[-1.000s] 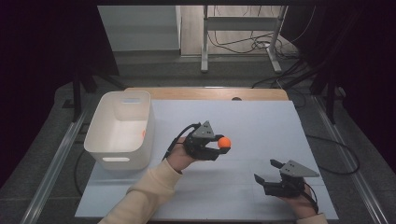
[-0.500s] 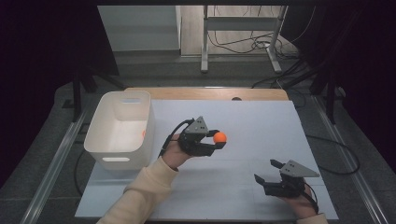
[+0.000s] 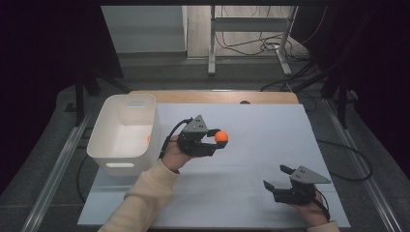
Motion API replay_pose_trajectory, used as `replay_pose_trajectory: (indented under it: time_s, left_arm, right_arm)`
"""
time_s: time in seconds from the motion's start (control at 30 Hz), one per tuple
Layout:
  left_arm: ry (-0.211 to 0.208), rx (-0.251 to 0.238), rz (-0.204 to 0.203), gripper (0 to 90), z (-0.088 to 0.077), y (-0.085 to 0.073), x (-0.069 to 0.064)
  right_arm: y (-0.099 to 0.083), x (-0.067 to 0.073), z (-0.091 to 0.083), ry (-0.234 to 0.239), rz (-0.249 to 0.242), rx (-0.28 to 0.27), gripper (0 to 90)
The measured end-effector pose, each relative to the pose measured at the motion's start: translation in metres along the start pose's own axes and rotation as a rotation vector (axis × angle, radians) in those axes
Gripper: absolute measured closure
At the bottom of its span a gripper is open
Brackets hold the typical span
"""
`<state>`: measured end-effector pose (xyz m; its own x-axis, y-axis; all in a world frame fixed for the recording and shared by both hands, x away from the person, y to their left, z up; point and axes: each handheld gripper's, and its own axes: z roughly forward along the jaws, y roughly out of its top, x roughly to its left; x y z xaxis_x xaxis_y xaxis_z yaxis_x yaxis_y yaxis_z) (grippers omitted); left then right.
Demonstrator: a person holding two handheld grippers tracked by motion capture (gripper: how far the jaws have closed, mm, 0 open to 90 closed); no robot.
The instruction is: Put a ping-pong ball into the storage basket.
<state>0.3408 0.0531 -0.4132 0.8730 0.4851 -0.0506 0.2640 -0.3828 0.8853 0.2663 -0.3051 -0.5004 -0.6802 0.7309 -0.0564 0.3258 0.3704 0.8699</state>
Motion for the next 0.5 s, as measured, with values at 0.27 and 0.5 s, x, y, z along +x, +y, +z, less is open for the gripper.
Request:
replay_pose_trajectory:
  time_s: [0.27, 0.5]
  left_arm:
    - [0.004, -0.015, -0.005, 50.3, -0.007, 0.002, 0.003]
    - [0.004, -0.030, -0.006, 50.3, -0.013, 0.004, 0.004]
  right_arm:
    - [0.000, 0.000, 0.000, 0.000, 0.001, 0.000, 15.8]
    - [0.000, 0.000, 0.000, 0.002, -0.001, 0.001, 15.8]
